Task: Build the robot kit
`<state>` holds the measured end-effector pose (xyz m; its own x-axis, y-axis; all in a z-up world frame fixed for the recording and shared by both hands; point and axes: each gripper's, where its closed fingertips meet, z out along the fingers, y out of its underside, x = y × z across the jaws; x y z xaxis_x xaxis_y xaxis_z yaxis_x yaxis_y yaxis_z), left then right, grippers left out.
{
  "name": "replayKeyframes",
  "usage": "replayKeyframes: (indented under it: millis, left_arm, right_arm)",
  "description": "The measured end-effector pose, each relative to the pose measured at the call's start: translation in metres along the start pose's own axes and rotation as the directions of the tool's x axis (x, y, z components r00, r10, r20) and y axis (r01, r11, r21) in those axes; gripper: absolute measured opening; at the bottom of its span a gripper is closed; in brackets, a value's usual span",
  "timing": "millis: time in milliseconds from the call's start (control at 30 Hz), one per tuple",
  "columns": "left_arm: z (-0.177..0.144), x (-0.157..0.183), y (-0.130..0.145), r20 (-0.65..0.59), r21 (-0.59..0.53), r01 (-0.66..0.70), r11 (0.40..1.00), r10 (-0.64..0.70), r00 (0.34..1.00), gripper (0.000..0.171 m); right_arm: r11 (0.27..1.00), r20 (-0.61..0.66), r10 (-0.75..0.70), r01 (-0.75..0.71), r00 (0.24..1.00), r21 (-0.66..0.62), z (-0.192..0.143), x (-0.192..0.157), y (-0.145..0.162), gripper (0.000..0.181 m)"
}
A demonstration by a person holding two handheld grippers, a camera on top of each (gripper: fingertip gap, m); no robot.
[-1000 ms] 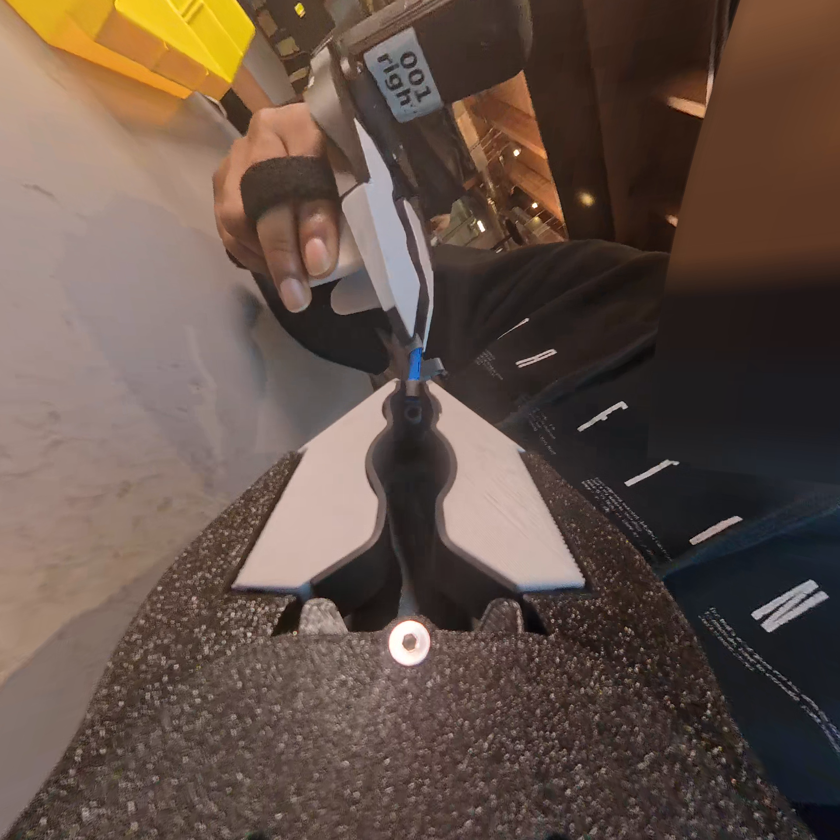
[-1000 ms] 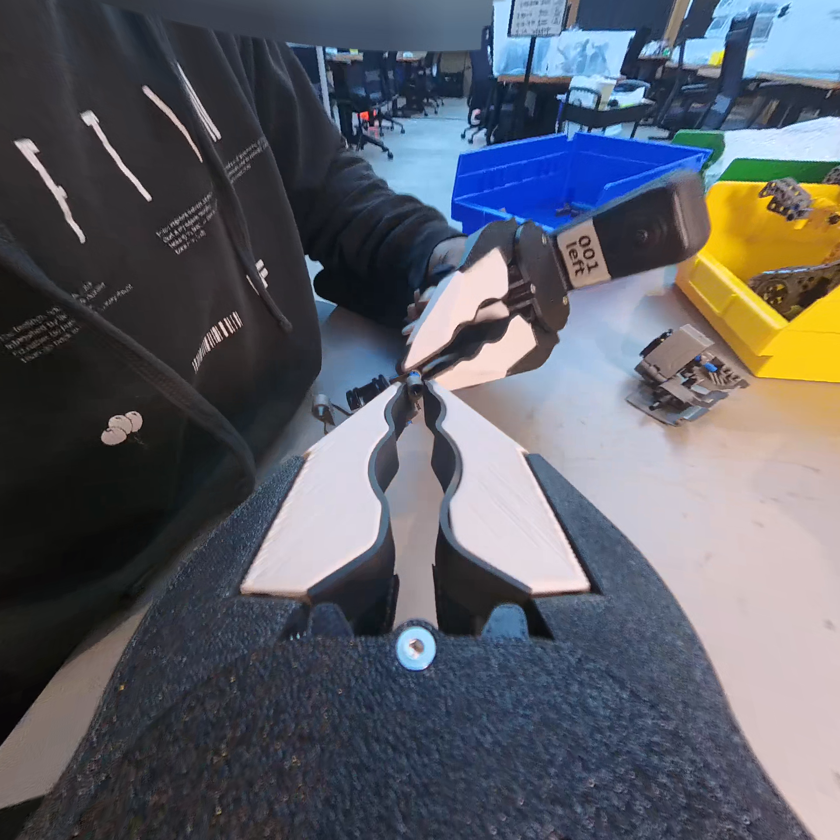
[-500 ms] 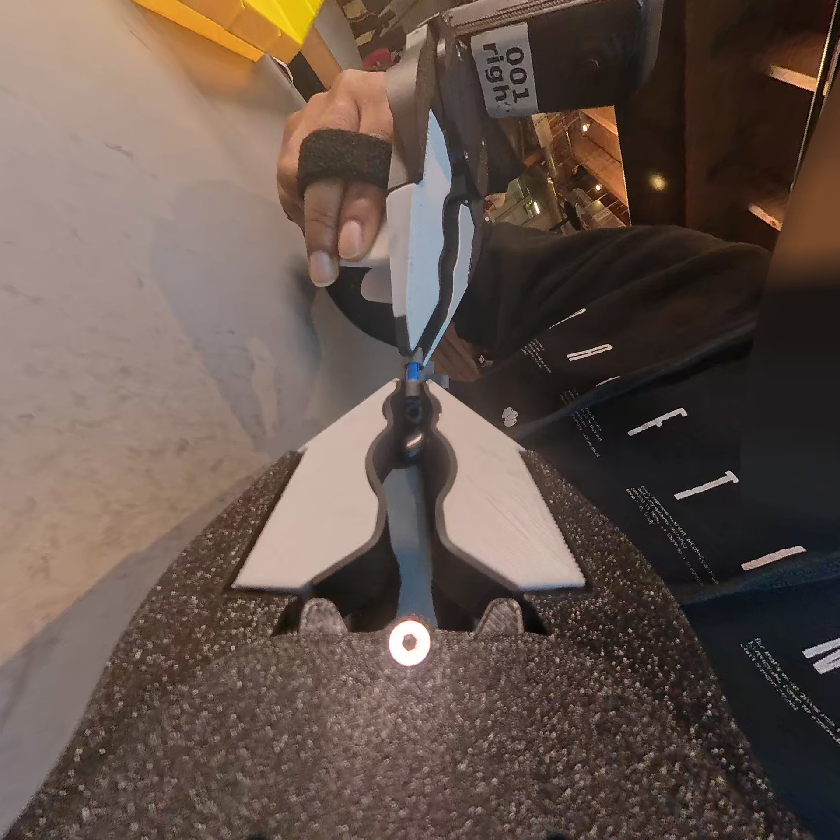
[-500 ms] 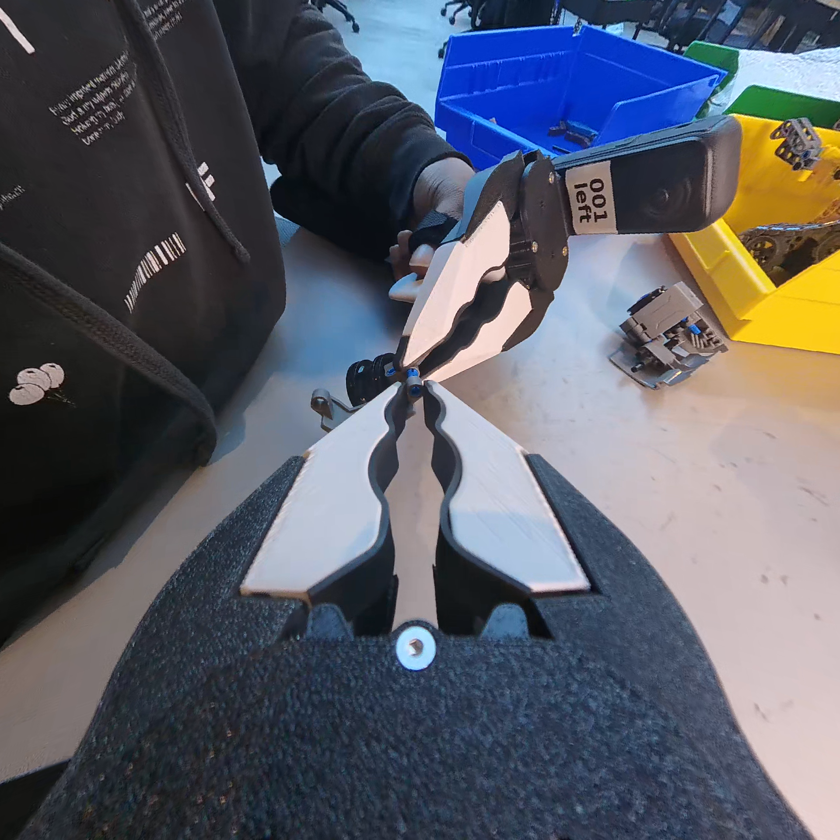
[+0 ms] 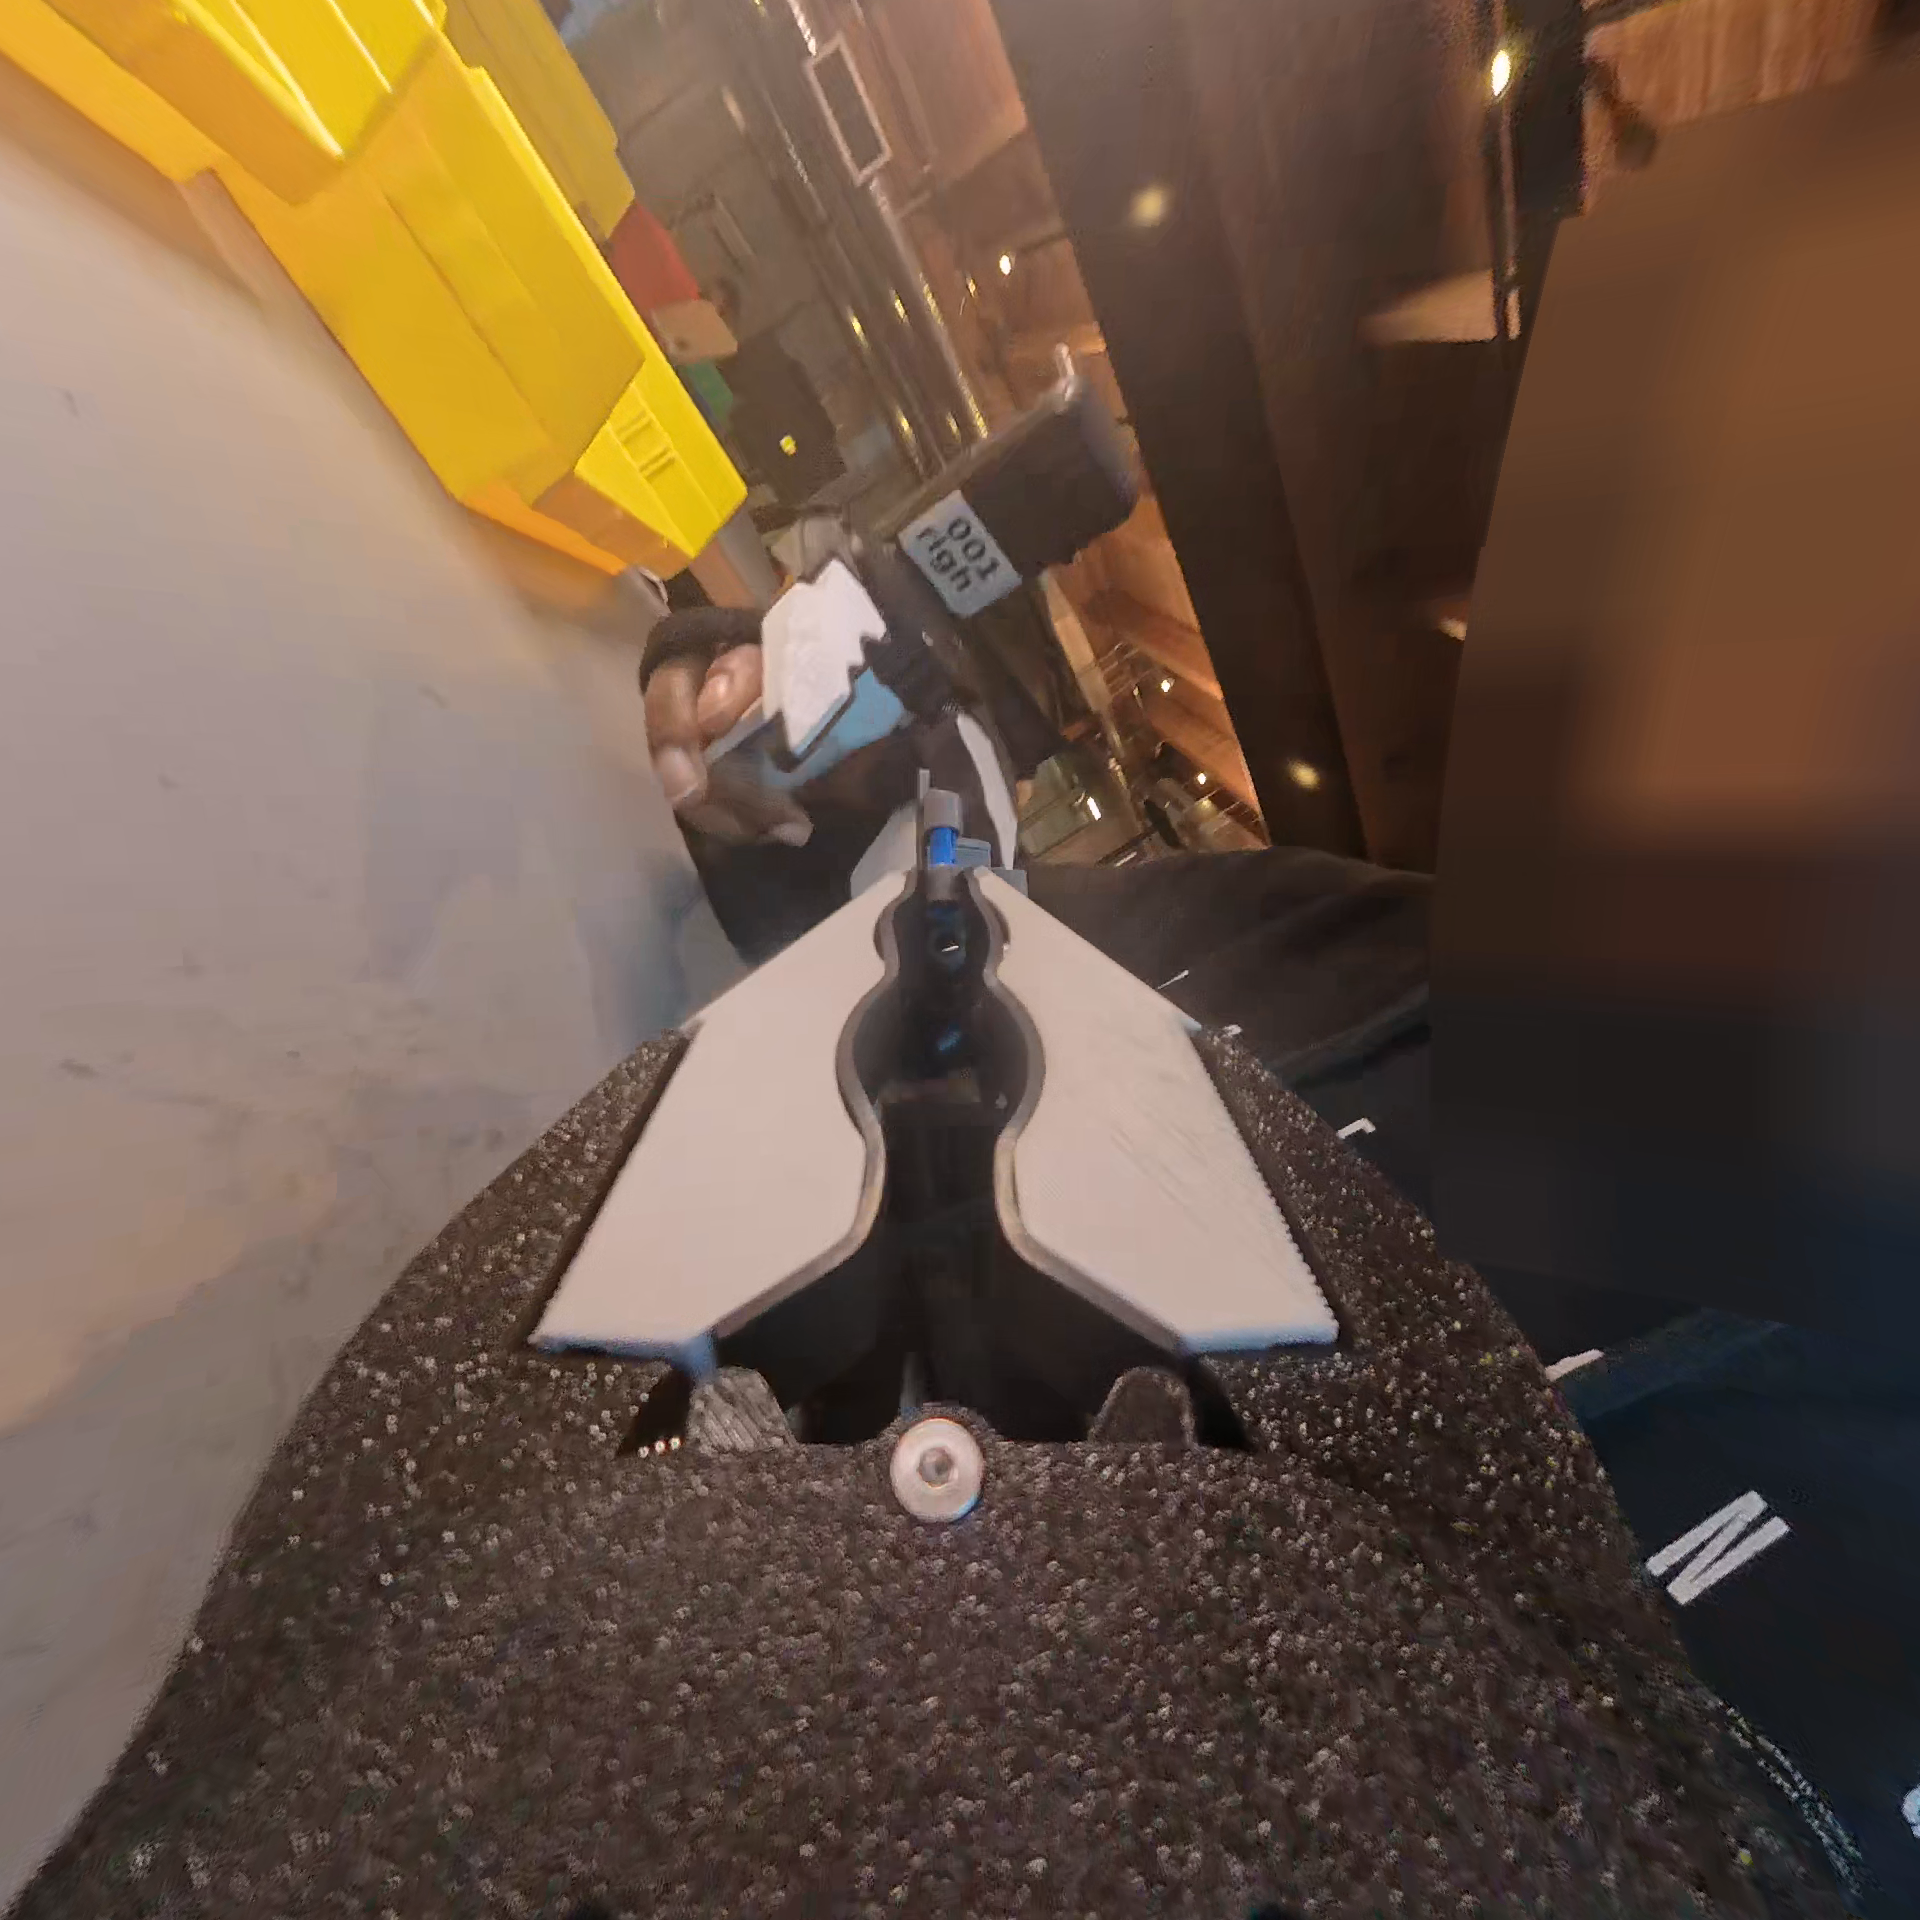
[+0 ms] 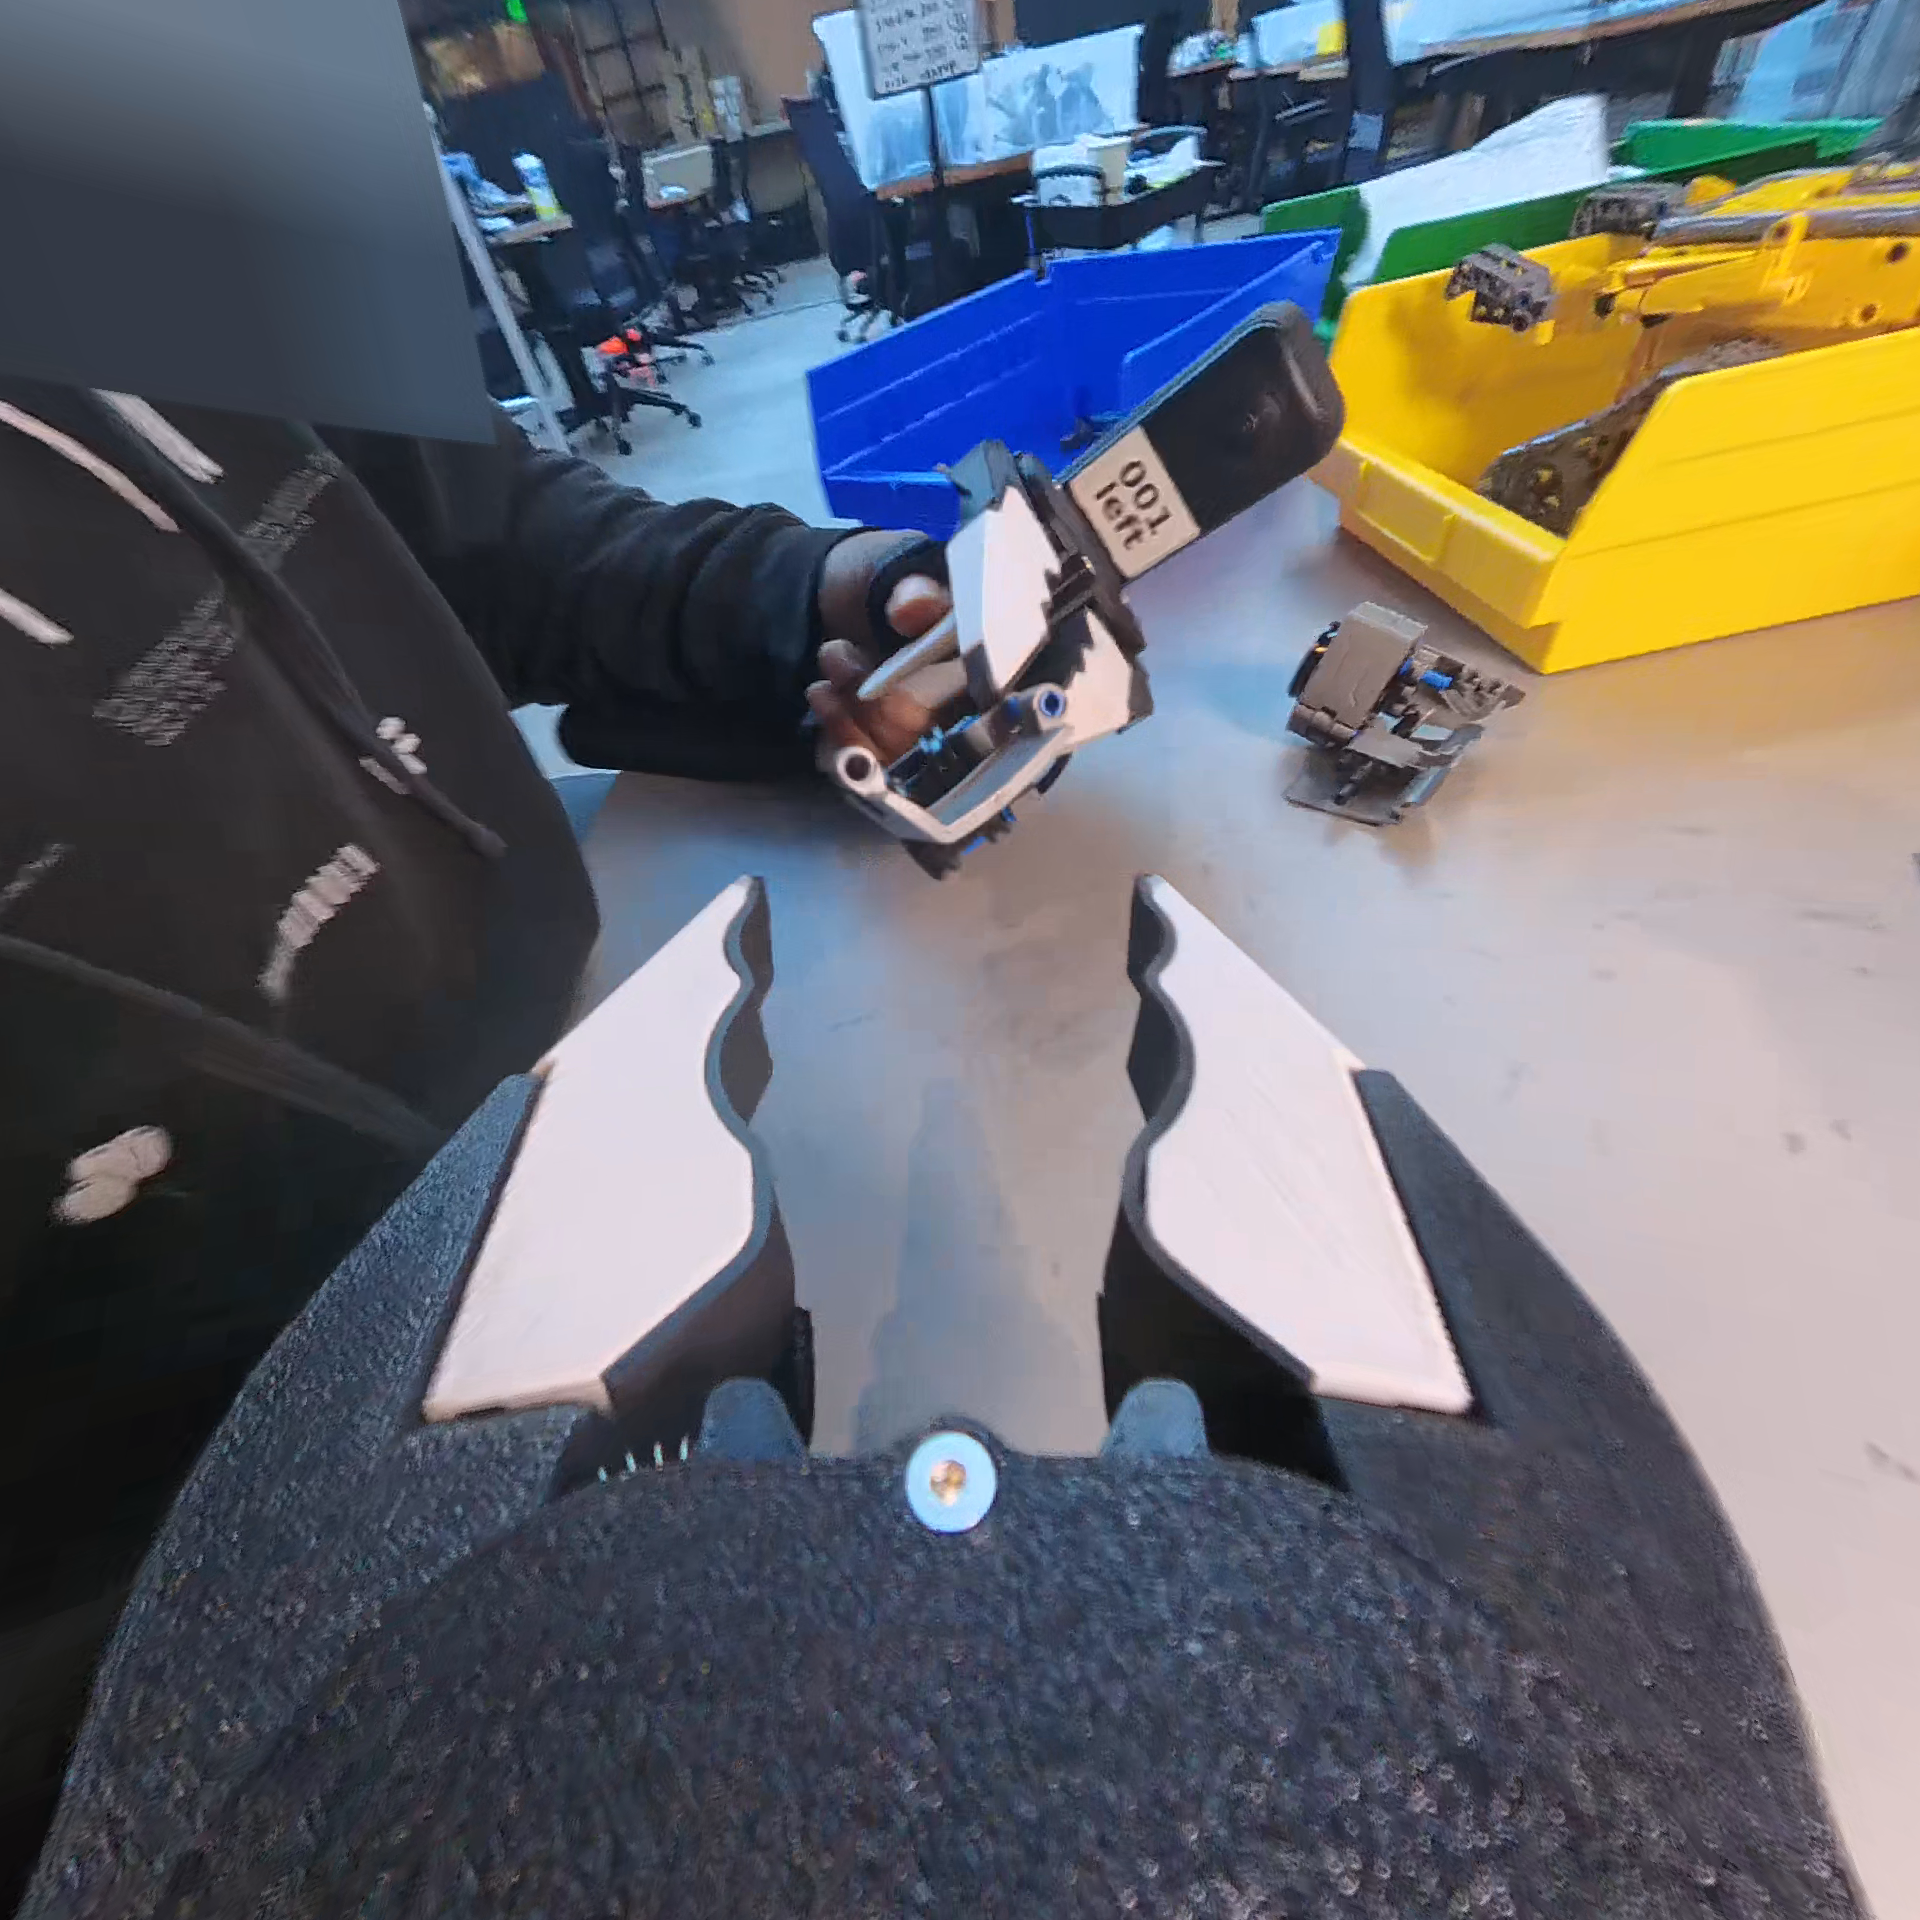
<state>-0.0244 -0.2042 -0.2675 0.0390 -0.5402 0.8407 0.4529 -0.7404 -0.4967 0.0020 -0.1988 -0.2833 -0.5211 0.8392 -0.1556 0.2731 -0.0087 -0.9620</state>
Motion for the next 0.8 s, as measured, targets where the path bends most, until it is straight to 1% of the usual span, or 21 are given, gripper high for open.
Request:
replayKeyframes:
  millis: [67, 100, 133, 167, 200, 267, 333, 400, 467, 533, 633, 700, 800]
  left_arm:
    - [0.003, 0.005, -0.004, -0.042, 0.031, 0.022, 0.999, -0.021, 0.999, 0.006]
    - [0.005, 0.008, -0.005, -0.068, 0.043, 0.037, 0.998, -0.034, 0.997, 0.006]
    - [0.006, 0.011, -0.006, -0.088, 0.053, 0.049, 0.997, -0.044, 0.995, 0.006]
    - [0.007, 0.012, -0.007, -0.098, 0.064, 0.055, 0.996, -0.049, 0.994, 0.006]
    - [0.006, 0.012, -0.009, -0.1, 0.076, 0.057, 0.996, -0.049, 0.994, 0.006]
    - [0.004, 0.013, -0.007, -0.089, 0.07, 0.039, 0.997, -0.033, 0.996, 0.007]
    - [0.004, 0.017, -0.003, -0.092, 0.041, 0.003, 0.999, 0.001, 0.996, 0.007]
    - [0.008, 0.02, 0.005, -0.086, -0.018, -0.053, 0.998, 0.051, 0.995, 0.008]
    - [0.011, 0.02, 0.014, -0.071, -0.082, -0.111, 0.99, 0.105, 0.992, 0.008]
    - [0.014, 0.025, 0.023, -0.088, -0.133, -0.152, 0.979, 0.141, 0.986, 0.007]
    - [0.017, 0.034, 0.039, -0.145, -0.209, -0.216, 0.954, 0.188, 0.971, 0.007]
    - [0.018, 0.037, 0.049, -0.178, -0.259, -0.259, 0.931, 0.218, 0.96, 0.008]
    - [0.019, 0.042, 0.055, -0.212, -0.278, -0.3, 0.913, 0.246, 0.946, 0.008]
  right_arm:
    - [0.999, -0.048, -0.033, 0.033, 0.998, 0.005, 0.017, 0.001, -0.003, 0.069]
    - [0.999, -0.068, -0.044, 0.045, 0.997, 0.006, 0.024, 0.003, -0.005, 0.063]
    - [0.998, -0.07, -0.063, 0.064, 0.996, 0.011, 0.029, 0.002, -0.009, 0.051]
    - [0.996, -0.045, -0.081, 0.082, 0.996, 0.02, 0.033, -0.002, -0.012, 0.036]
    - [0.996, -0.023, -0.09, 0.091, 0.996, 0.024, 0.034, -0.005, -0.013, 0.029]
    - [0.998, 0.026, -0.058, 0.057, 0.998, 0.028, 0.031, -0.008, -0.014, 0.029]
    - [0.998, 0.126, 0.034, -0.041, 0.991, 0.053, 0.026, -0.016, -0.019, 0.028]
    - [0.992, 0.233, 0.12, -0.128, 0.965, 0.021, 0.023, -0.027, -0.017, 0.028]
    - [0.979, 0.326, 0.201, -0.203, 0.924, -0.028, 0.02, -0.036, -0.013, 0.028]
    - [0.965, 0.414, 0.256, -0.254, 0.874, -0.061, 0.017, -0.047, -0.012, 0.028]
    - [0.955, 0.537, 0.291, -0.271, 0.792, -0.119, 0.013, -0.067, -0.011, 0.027]
    - [0.946, 0.606, 0.322, -0.264, 0.728, -0.186, 0.011, -0.077, -0.008, 0.027]
    - [0.931, 0.68, 0.366, -0.262, 0.635, -0.256, 0.006, -0.084, -0.01, 0.027]
